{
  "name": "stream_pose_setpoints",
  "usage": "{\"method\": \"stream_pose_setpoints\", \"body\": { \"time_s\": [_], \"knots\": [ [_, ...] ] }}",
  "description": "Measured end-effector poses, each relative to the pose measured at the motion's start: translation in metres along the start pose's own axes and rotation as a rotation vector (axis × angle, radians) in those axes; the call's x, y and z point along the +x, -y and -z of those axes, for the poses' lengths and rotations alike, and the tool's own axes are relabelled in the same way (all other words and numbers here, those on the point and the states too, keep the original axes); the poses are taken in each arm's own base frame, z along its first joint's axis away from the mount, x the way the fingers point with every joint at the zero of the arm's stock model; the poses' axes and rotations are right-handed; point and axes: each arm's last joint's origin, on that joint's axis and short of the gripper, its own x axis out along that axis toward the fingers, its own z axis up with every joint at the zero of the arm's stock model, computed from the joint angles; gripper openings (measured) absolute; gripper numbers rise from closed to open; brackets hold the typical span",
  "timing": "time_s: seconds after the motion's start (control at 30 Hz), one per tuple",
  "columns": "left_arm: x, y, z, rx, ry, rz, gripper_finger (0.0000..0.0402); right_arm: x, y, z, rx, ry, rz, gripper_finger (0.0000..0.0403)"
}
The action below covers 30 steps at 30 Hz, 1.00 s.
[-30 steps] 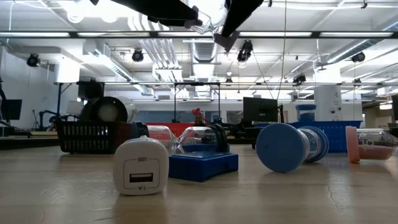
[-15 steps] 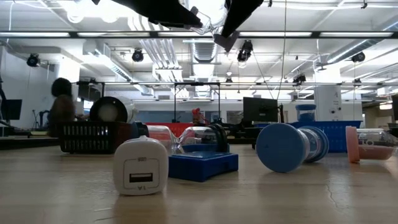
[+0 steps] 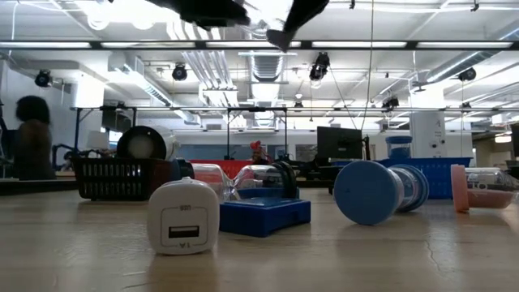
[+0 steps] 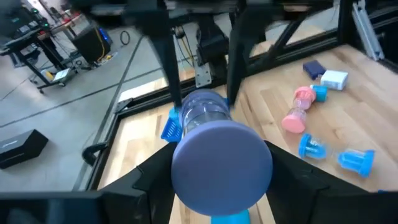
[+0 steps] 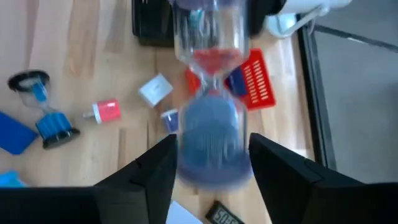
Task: Pick & Place Office items
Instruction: Put the violet hourglass into the blue bin
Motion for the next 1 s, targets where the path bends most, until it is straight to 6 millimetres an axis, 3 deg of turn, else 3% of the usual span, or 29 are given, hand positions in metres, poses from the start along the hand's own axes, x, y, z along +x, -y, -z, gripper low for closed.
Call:
{"method": "stream_pose_setpoints", "body": {
  "time_s": [0.2,0.4,0.7,0.83,1.0],
  "knots": [
    [-0.04,0.0,0.006,-0.061,0.083,-0.02,0.0197,-0.028,0.009,0.004,0.005,0.132,0.01,0.0229],
    [-0.076,0.004,0.022,-0.139,0.175,-0.036,0.0197,-0.031,0.006,0.018,-0.011,0.389,0.026,0.0243],
    [-0.104,0.014,0.044,-0.283,0.37,0.056,0.0197,0.01,-0.009,0.068,-0.057,0.823,0.079,0.0249],
    [-0.105,0.016,0.048,-0.321,0.435,0.078,0.0197,0.027,-0.016,0.09,-0.124,0.972,0.131,0.0269],
    [-0.097,0.016,0.047,-0.342,0.446,0.1,0.0197,0.04,-0.022,0.097,-0.213,1.089,0.194,0.0311]
  ]
}}
